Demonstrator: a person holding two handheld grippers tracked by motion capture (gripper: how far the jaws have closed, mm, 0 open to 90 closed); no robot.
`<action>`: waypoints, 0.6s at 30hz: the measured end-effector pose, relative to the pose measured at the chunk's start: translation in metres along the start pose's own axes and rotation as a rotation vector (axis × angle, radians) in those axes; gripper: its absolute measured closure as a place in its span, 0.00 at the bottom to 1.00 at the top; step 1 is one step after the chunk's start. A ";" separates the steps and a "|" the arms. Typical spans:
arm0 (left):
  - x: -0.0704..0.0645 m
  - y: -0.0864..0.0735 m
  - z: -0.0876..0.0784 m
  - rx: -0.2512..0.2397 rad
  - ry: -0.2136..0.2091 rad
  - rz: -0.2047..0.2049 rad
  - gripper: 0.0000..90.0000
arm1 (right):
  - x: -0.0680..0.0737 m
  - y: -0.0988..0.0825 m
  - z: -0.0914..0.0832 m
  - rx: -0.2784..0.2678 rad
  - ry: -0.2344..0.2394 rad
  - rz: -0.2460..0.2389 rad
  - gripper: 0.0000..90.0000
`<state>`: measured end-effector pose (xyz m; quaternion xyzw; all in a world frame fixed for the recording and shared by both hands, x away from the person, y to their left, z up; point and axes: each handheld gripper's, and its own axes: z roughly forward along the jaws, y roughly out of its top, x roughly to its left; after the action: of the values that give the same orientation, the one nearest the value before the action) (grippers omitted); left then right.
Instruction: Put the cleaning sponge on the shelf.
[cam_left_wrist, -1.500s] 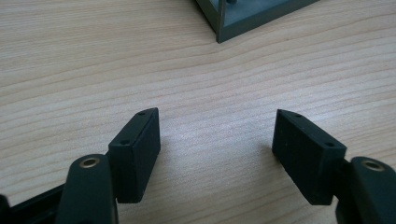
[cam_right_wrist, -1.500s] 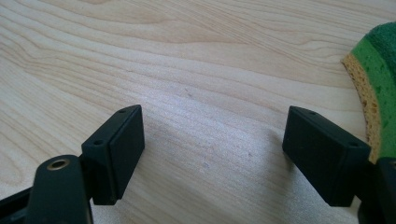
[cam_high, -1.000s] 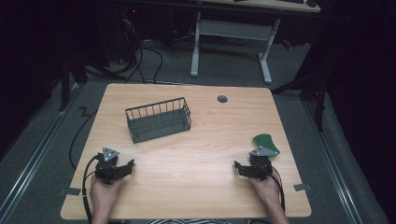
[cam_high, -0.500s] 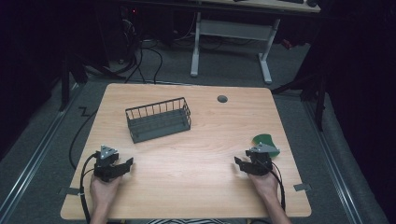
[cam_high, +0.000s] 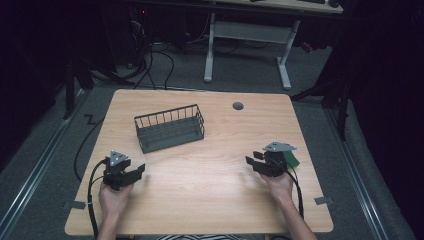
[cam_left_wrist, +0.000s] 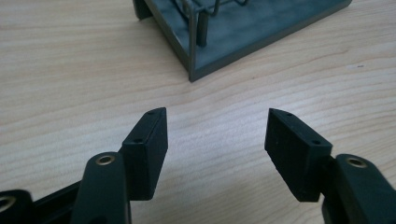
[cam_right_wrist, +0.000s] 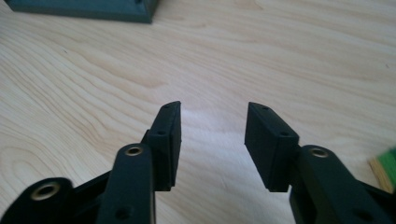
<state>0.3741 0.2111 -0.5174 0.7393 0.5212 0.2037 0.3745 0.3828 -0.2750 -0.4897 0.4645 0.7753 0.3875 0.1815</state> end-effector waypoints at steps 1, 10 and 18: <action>-0.001 0.002 0.000 0.001 0.003 0.004 0.44 | 0.000 0.000 0.000 0.000 0.000 0.000 0.64; -0.006 0.023 0.003 0.005 0.044 0.011 0.47 | 0.009 0.038 0.022 0.006 0.055 -0.018 0.68; -0.001 0.039 0.015 0.031 0.087 -0.007 0.52 | 0.022 0.065 0.050 0.042 0.079 -0.060 0.69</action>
<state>0.4082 0.1984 -0.4969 0.7336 0.5425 0.2264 0.3408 0.4420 -0.2169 -0.4696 0.4293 0.8034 0.3835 0.1526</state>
